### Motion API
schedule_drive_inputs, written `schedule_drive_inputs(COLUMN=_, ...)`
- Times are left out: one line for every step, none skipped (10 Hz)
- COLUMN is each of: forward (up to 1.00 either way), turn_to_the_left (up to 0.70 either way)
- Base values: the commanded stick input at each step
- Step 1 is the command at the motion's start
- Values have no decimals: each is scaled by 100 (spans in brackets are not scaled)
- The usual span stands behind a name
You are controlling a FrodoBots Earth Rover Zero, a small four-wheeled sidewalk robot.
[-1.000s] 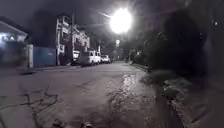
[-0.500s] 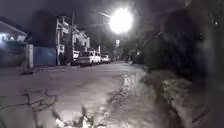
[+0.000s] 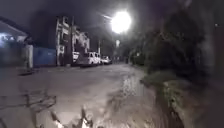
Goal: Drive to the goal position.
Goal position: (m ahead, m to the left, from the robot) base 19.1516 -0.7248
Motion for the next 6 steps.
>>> schedule_drive_inputs(forward=70, turn_to_the_left=0)
schedule_drive_inputs(forward=70, turn_to_the_left=0)
schedule_drive_inputs(forward=70, turn_to_the_left=0)
schedule_drive_inputs(forward=70, turn_to_the_left=0)
schedule_drive_inputs(forward=70, turn_to_the_left=0)
schedule_drive_inputs(forward=70, turn_to_the_left=0)
